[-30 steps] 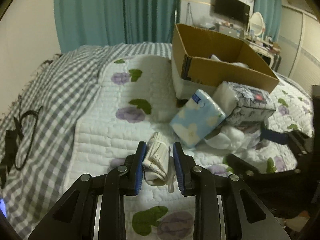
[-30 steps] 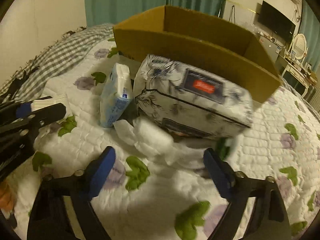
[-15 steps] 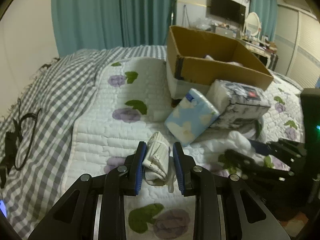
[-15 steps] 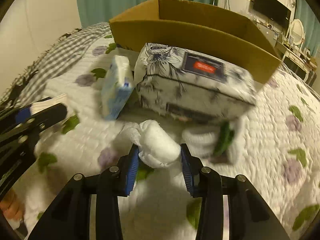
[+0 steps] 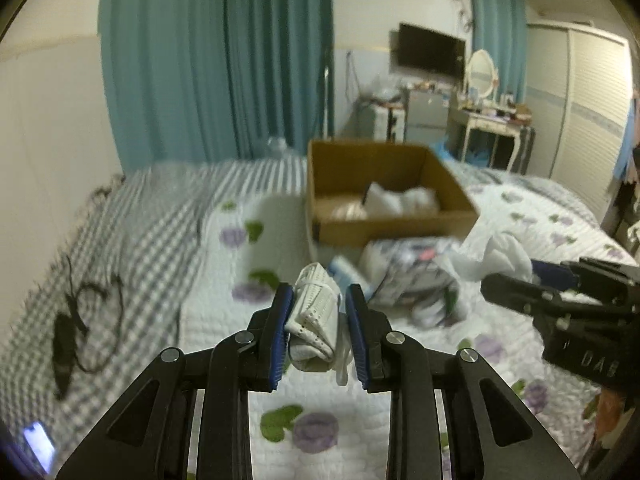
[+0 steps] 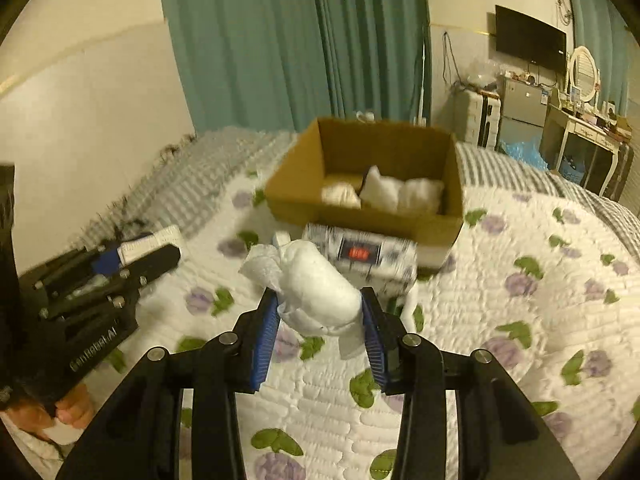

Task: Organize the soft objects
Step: 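Carry both held items into the cardboard box and open both grippers, then move both grippers back from the box toward the remaining items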

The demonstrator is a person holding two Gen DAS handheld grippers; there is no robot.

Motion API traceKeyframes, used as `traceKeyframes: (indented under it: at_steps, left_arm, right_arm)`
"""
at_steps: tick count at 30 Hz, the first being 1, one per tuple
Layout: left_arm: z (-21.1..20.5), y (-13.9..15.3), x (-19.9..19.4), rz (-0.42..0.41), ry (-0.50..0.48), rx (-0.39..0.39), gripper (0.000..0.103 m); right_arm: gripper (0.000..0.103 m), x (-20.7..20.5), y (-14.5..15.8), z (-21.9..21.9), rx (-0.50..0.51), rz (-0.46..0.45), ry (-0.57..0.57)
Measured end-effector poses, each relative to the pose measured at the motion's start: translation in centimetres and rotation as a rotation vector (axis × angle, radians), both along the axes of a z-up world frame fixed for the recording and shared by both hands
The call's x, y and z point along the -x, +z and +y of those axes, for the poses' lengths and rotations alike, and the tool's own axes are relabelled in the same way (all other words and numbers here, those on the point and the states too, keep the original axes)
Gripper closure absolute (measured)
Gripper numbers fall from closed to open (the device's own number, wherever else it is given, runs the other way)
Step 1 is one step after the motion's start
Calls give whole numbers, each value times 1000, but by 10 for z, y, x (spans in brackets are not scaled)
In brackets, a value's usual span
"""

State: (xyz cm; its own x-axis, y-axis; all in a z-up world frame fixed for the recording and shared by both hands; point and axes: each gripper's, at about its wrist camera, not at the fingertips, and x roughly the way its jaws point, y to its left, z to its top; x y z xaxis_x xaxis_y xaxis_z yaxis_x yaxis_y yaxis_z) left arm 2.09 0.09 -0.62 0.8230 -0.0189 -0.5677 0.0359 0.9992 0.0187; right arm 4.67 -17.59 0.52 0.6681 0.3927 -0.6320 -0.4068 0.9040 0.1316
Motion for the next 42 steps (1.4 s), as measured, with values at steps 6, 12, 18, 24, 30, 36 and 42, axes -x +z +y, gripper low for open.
traceKeyframes:
  at_steps: [6, 12, 18, 24, 30, 36, 42]
  left_arm:
    - [-21, 49, -7, -85, -48, -47, 77]
    - [-33, 91, -42, -156, -90, -48, 77]
    - [-43, 89, -109, -138, -114, -64, 77]
    - [-51, 52, -175, -82, -90, -84, 77]
    - [-50, 7, -219, -11, -60, -103, 76]
    - [-42, -19, -232, 19, -12, -113, 71]
    - [-30, -13, -219, -3, 56, -140, 37]
  right_arm:
    - [64, -16, 69, 1, 21, -141, 32]
    - [64, -62, 127, -12, -1, -218, 48]
    - [64, -125, 126, -30, -66, -197, 30]
    - [64, -197, 79, -39, -135, -82, 17]
    - [62, -245, 22, -32, -89, 8, -10]
    - [30, -262, -6, -33, -64, 58, -50]
    - [12, -250, 15, -47, -91, -4, -96]
